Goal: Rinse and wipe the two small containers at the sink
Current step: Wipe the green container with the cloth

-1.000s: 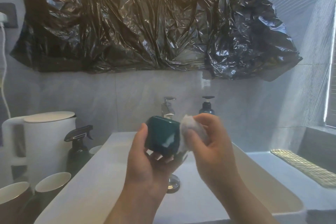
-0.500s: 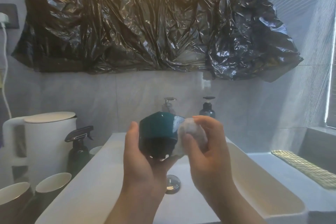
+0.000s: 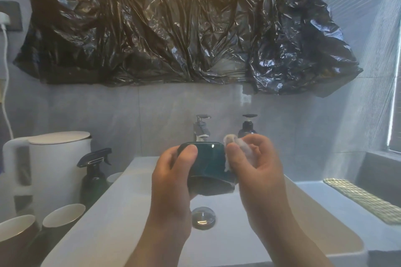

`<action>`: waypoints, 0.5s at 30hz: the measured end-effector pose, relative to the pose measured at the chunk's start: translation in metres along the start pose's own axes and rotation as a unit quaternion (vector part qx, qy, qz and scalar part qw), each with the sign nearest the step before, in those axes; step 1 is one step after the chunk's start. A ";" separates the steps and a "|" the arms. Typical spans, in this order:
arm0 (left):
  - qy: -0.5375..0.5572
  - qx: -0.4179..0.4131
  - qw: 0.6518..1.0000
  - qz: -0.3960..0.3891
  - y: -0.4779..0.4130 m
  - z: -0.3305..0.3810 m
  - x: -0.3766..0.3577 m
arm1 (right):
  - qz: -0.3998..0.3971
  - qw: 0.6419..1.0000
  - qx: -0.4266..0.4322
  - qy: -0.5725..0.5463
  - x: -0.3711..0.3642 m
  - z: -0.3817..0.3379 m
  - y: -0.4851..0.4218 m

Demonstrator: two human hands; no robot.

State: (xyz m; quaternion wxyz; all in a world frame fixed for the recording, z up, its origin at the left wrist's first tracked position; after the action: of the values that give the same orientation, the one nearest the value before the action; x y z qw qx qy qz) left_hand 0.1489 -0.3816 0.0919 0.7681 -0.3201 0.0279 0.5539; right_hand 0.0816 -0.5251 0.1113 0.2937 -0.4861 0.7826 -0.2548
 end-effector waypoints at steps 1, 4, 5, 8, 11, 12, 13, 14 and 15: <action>0.003 0.005 1.000 0.013 0.000 -0.002 0.003 | -0.013 1.000 0.012 0.016 -0.005 -0.003 0.002; -0.005 0.003 1.000 0.013 0.000 -0.001 0.004 | -0.016 0.999 0.034 0.039 -0.008 -0.007 0.005; -0.002 0.003 1.000 0.014 0.000 -0.001 0.004 | -0.004 0.999 0.027 0.035 -0.005 -0.007 0.003; 0.030 0.025 0.999 0.032 0.001 -0.006 0.003 | 0.003 1.000 -0.005 0.012 0.001 -0.001 -0.001; 0.036 0.046 0.996 0.066 0.000 -0.008 0.010 | -0.034 0.997 0.035 0.064 -0.008 -0.002 0.004; 0.025 0.042 0.996 0.075 -0.001 -0.007 0.012 | -0.040 0.995 0.048 0.081 -0.010 0.000 0.006; 0.009 0.031 0.996 0.080 -0.001 -0.005 0.015 | -0.041 0.993 0.053 0.094 -0.012 0.000 0.008; -0.009 0.014 0.997 0.078 -0.001 -0.002 0.015 | -0.037 0.993 0.053 0.098 -0.013 0.001 0.008; -0.030 -0.008 0.997 0.068 -0.001 0.002 0.014 | -0.032 0.994 0.048 0.088 -0.012 0.001 0.008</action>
State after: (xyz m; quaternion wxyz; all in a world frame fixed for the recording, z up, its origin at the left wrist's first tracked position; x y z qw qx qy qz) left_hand 0.1546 -0.3691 0.0884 0.7265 -0.3068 0.0217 0.6145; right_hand 0.0815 -0.5109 0.1080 0.2384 -0.4720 0.7766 -0.3426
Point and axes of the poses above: each hand's wrist, its own y-axis away from the middle knuckle, its own x-axis out of the back of the hand, z = x × y, the point moved 8 cm from there along -y, towards the middle knuckle, and after that the axes turned 5 degrees about -z, right-handed, at the moved point
